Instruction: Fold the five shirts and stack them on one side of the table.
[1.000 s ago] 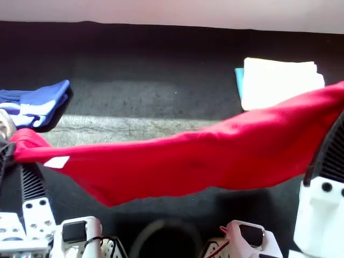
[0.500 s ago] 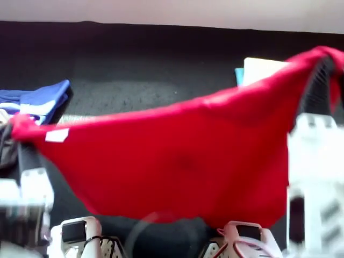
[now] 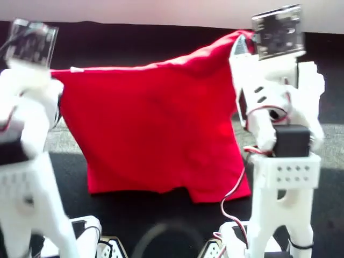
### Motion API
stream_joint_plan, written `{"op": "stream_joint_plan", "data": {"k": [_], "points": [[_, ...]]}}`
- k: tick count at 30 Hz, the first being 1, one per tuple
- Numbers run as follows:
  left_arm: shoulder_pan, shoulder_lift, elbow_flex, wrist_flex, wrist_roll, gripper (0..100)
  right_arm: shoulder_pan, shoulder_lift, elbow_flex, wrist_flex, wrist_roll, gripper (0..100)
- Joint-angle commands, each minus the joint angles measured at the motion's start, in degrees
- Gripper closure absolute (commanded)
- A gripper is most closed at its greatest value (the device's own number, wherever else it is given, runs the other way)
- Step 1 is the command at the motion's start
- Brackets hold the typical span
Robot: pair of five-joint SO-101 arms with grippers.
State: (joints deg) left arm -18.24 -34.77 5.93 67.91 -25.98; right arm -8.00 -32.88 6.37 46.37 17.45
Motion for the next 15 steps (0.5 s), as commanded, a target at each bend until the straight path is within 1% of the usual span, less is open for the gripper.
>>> {"op": "stream_joint_plan", "data": {"k": [1,3,6,12,15], "points": [[-0.4,8.7,-0.5,-5.4,-2.6,99,-0.9,0.2,6.3,-9.2,0.7,99.2],[-0.4,13.2,-0.8,-7.8,-2.9,99,-1.1,2.6,8.0,-12.2,0.7,99.2],[-0.5,19.6,-4.9,-8.3,-3.7,99,-1.1,9.3,5.0,-13.9,0.7,99.2],[-0.5,30.1,-16.7,-8.0,-3.8,99,-1.1,27.1,-11.1,-13.9,0.7,99.2],[-0.5,34.6,-22.8,-4.7,-4.5,99,-1.2,35.6,-20.7,-13.9,0.7,99.2]]}}
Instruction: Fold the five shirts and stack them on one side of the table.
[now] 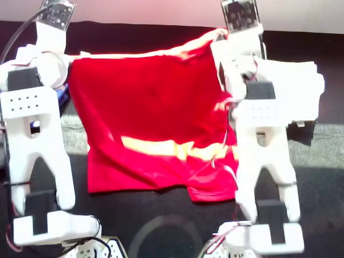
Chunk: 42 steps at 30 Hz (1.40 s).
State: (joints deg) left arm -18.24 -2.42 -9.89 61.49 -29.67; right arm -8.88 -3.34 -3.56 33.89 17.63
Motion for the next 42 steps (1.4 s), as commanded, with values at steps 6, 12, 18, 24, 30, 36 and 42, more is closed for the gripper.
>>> {"op": "stream_joint_plan", "data": {"k": [6,12,18,24,30,36,42], "points": [[-0.6,11.0,-16.2,7.5,-0.8,99,-0.4,22.3,-26.9,-1.5,0.5,99.2],[-0.8,20.8,-18.9,7.5,-0.8,99,-0.2,38.7,-36.7,-1.5,0.6,99.2],[-0.5,30.3,-25.9,7.5,-0.5,99,-0.4,54.2,-52.0,-1.6,0.6,99.2],[-0.6,38.6,-30.7,7.9,-0.4,99,-0.4,65.8,-61.8,0.2,0.6,99.2],[0.8,44.8,-30.8,7.9,-0.4,99,-0.4,72.6,-62.3,2.5,0.6,99.2],[1.7,50.8,-30.8,7.9,-0.4,99,-1.0,77.7,-62.3,2.9,0.6,99.2],[1.7,50.3,-32.2,8.6,1.9,99,-0.3,77.0,-69.2,3.4,0.5,99.2]]}}
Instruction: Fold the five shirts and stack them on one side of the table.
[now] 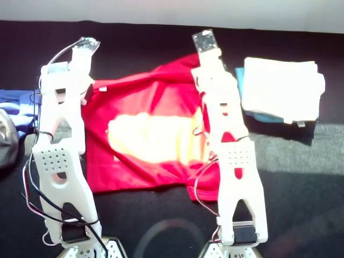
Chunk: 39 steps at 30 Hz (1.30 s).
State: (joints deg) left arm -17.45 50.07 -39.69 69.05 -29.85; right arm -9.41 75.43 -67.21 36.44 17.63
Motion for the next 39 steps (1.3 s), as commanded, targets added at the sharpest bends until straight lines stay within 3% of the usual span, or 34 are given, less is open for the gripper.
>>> {"op": "stream_joint_plan", "data": {"k": [1,12,17,24,33,39], "points": [[0.9,-3.2,-3.1,2.3,3.2,99,0.5,-2.7,-7.9,2.2,0.5,99.2],[5.1,-14.5,-8.5,23.3,4.1,99,3.0,-8.0,-32.7,37.1,0.5,99.2],[5.5,-18.8,-8.1,31.9,4.0,99,4.7,-11.3,-34.5,50.8,0.5,99.2],[7.1,-30.3,6.3,31.9,3.9,99,5.0,-19.2,-34.5,64.6,0.6,99.2],[6.8,-49.2,35.5,25.8,3.8,99,7.6,-24.0,-31.5,65.0,0.4,99.2],[6.6,-58.6,45.2,24.1,3.8,99,7.4,-35.6,-14.8,64.9,0.4,99.2]]}}
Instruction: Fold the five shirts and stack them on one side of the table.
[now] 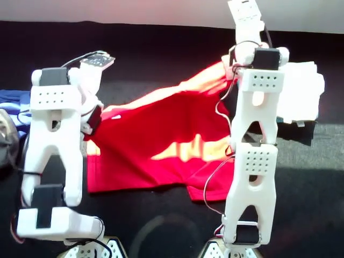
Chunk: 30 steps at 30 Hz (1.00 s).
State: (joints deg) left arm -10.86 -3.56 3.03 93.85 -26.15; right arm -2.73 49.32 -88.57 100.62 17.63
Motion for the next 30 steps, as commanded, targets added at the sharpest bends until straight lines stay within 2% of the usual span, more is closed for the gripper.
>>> {"op": "stream_joint_plan", "data": {"k": [1,11,16,22,26,30], "points": [[0.0,-5.5,3.4,-0.7,0.1,99,0.5,-12.2,10.0,0.7,0.3,99.2],[-0.1,-6.5,6.3,-0.4,0.1,99,-0.9,-35.8,50.0,-1.5,-0.5,99.1],[-0.1,-6.5,11.3,-0.7,-3.1,99,-0.7,-48.6,74.2,-11.6,-0.2,99.1],[-0.1,-6.5,15.4,-3.0,-3.2,99,-0.6,-66.9,106.6,-27.2,1.8,99.1],[-0.1,-6.5,18.1,-3.2,-3.2,99,0.7,-75.6,119.9,-31.3,3.8,99.1],[-0.1,-6.5,20.3,-4.3,-4.1,99,3.9,-80.1,126.5,-32.4,6.0,99.1]]}}
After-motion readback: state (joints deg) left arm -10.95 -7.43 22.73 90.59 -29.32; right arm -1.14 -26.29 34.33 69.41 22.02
